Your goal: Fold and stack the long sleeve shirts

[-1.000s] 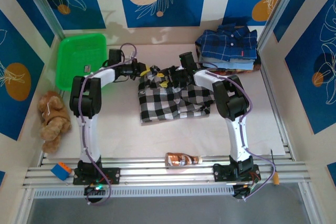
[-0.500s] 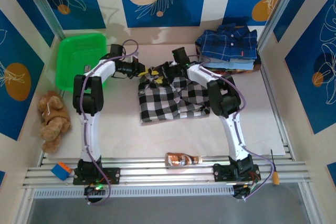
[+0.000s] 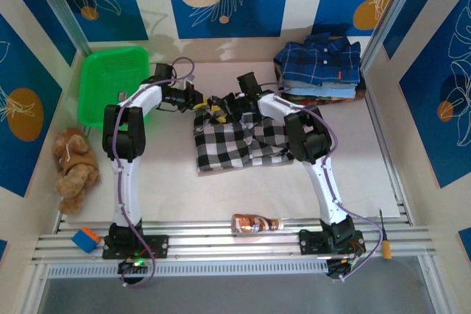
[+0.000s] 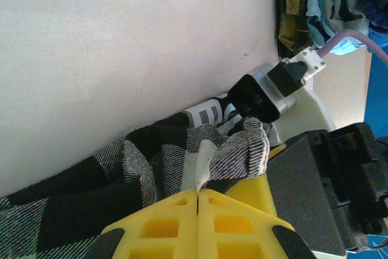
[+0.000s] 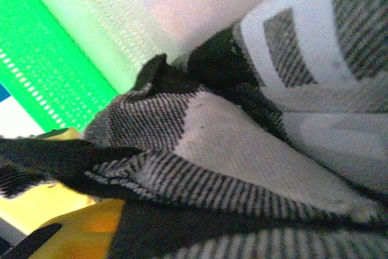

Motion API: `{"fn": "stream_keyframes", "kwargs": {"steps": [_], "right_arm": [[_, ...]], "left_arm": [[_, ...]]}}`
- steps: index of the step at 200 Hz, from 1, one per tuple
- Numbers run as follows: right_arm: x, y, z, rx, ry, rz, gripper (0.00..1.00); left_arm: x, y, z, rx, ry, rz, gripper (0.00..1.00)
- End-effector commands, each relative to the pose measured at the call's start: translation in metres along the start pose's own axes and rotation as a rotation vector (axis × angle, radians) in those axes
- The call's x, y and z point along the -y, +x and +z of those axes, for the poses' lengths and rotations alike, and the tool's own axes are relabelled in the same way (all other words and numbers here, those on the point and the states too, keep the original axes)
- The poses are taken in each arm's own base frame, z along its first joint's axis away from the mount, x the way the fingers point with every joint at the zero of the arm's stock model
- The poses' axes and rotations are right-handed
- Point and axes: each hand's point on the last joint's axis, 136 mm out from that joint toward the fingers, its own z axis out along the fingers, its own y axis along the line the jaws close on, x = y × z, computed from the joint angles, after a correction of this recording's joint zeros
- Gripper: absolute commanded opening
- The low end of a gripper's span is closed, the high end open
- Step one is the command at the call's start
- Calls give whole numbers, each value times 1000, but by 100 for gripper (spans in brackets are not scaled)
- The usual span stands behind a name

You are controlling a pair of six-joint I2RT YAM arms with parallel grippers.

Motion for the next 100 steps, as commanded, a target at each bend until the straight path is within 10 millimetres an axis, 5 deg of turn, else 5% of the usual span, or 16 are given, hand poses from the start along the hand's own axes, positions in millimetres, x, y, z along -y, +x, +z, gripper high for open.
{"fn": "stream_keyframes", "kwargs": {"steps": [1, 80, 100], "right_arm": [[0, -7, 10, 11, 1, 13, 36], [-9, -6, 9, 16, 5, -4, 3], [-15, -3, -1, 25, 3, -22, 0]], "left_arm": [[-2, 2, -3, 0, 4, 5, 6], [6, 6, -8, 34, 26, 2, 8], [12, 2, -13, 66, 21, 9, 23]]}}
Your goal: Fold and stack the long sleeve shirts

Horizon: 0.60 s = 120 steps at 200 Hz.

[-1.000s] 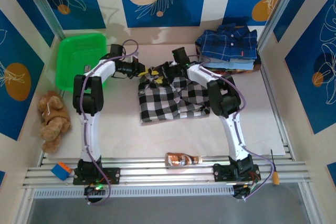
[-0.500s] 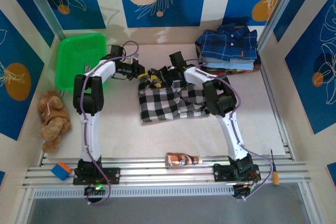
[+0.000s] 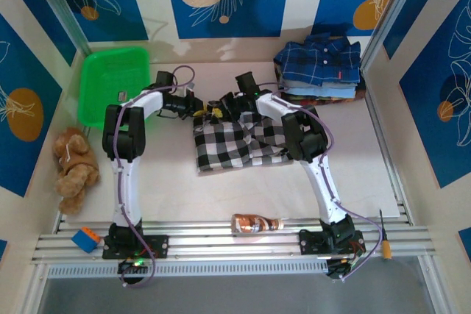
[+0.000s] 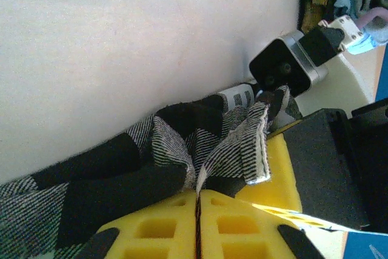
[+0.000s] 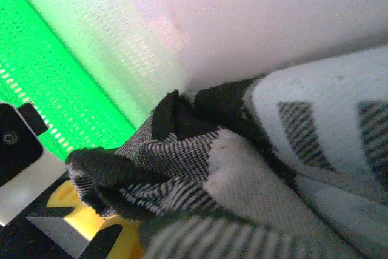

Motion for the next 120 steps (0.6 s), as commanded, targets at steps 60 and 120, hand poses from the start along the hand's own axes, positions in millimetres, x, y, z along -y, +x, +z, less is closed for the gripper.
{"fn": "stream_keyframes", "kwargs": {"steps": [60, 120], "right_arm": [[-16, 13, -41, 12, 13, -54, 0], [-9, 25, -64, 5, 98, -85, 0]], "left_arm": [[39, -27, -64, 308, -104, -51, 72], [5, -6, -44, 325, -173, -216, 39]]}}
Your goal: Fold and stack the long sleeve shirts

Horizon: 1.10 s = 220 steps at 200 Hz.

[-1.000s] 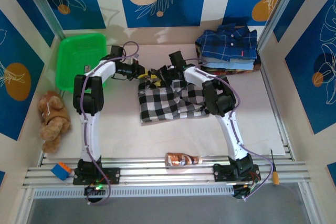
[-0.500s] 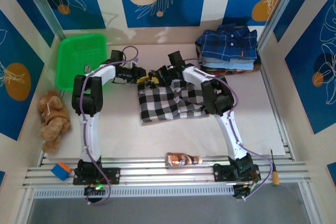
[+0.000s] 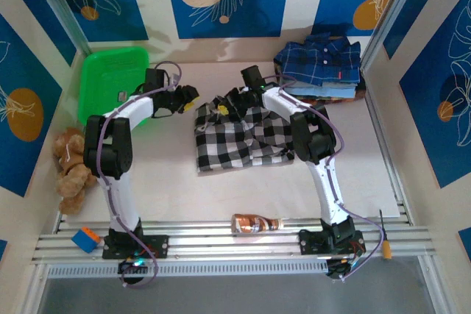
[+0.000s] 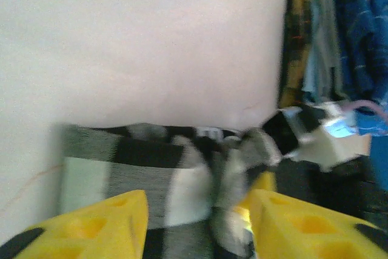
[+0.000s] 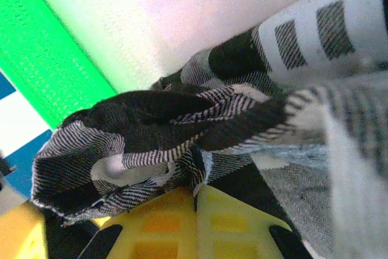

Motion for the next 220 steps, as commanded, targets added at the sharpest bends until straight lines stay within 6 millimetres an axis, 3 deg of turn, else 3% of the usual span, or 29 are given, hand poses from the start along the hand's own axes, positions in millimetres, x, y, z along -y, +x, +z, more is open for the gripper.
{"fn": "stream_keyframes", "kwargs": {"steps": [1, 38, 74, 99, 132, 186, 220], "right_arm": [[-3, 14, -22, -12, 46, -28, 0], [9, 20, -31, -11, 125, -41, 0], [17, 19, -36, 0, 149, -35, 0], [15, 16, -36, 8, 142, -38, 0], [12, 14, -33, 4, 132, -38, 0], [15, 13, -36, 14, 157, -46, 1], [18, 13, -42, 31, 203, -61, 5]], "left_arm": [[-17, 5, 11, 21, -60, -69, 38], [-18, 11, 27, 4, -80, -63, 27], [-14, 22, 47, -52, -94, -28, 26], [-36, 34, 51, -90, -206, -20, 33], [-42, 34, 52, -84, -227, -13, 41], [-69, 51, 62, -196, -390, 27, 42], [-97, 62, 60, -253, -534, 20, 43]]}}
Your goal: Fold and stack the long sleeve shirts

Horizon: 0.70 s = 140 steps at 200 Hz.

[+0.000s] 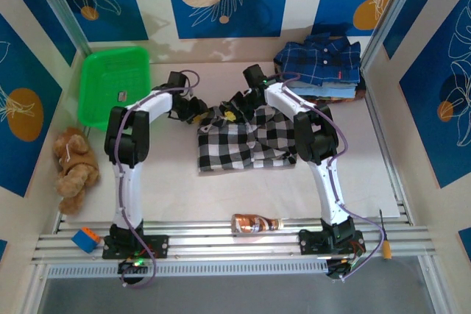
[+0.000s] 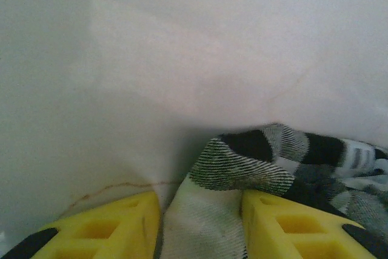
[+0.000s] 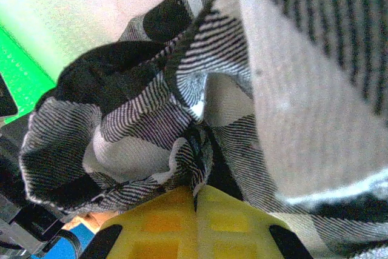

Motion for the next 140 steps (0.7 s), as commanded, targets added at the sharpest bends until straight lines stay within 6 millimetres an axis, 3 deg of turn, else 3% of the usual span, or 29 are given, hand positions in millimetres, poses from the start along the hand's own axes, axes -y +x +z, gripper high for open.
{"fn": "stream_keyframes", "kwargs": {"steps": [1, 35, 90, 123, 140], "right_arm": [[-9, 5, -24, 26, 22, -34, 5], [-2, 4, -30, 50, 73, -37, 8], [6, 4, -36, 71, 128, -42, 16], [8, 2, -37, 84, 141, -39, 17], [7, -1, -34, 87, 127, -39, 12]], "left_arm": [[-44, 28, 20, -107, -197, -6, 43], [-58, 30, 16, -124, -277, 10, 42], [-63, 33, 17, -137, -290, 10, 40], [-62, 35, 20, -143, -280, 5, 40], [-62, 36, 21, -146, -273, 2, 40]]}}
